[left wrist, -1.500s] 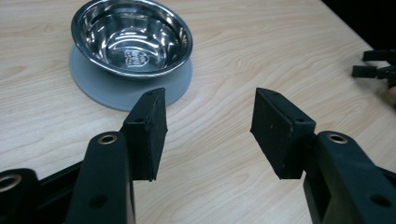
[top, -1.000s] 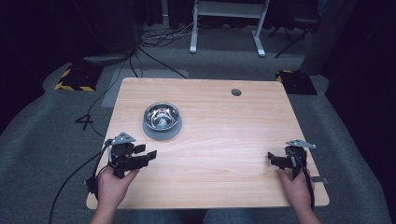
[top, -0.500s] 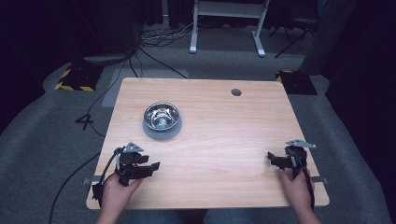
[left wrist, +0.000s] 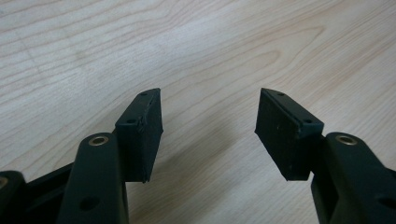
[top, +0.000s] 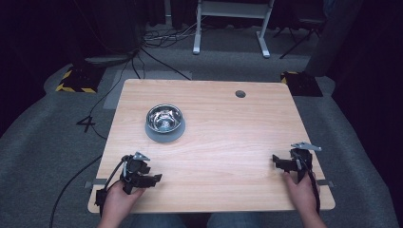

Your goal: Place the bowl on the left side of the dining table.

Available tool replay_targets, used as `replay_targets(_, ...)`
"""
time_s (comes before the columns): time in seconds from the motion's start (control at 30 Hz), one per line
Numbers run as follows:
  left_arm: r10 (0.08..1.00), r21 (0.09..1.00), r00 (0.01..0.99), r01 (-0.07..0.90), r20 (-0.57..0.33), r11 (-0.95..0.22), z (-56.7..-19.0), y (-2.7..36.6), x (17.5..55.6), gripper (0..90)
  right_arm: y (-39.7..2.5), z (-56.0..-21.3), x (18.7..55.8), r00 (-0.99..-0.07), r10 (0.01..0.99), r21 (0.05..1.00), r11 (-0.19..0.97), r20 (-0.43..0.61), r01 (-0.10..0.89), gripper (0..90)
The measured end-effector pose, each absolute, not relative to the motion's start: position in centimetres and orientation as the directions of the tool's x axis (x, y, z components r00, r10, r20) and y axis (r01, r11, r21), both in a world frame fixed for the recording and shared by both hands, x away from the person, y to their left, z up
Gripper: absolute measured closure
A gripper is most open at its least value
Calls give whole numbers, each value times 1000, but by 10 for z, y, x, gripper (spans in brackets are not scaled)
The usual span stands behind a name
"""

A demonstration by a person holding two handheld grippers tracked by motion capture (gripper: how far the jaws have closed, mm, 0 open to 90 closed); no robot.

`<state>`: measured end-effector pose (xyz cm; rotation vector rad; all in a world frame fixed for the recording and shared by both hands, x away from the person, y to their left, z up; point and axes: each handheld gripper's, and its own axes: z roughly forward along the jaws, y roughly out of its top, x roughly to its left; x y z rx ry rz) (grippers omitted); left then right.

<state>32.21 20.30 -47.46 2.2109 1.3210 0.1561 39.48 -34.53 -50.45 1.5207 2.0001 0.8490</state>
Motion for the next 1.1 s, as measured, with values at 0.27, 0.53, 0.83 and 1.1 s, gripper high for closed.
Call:
replay_targets(0.27,841,525,524,758,-139,-386,-479,203,320,398,-345,-505,395,-264,965,725,188,-9,663,42)
replay_targets(0.53,806,586,587,681,-78,-439,-488,200,311,289,-345,-505,395,-263,965,724,188,-9,663,42)
replay_targets(0.83,794,675,607,594,-19,-438,-500,201,303,197,-345,-505,395,-264,965,725,188,-9,663,42)
replay_targets(1.1,787,682,616,589,-32,-434,-502,201,303,174,-345,-505,395,-264,965,725,187,-8,663,42)
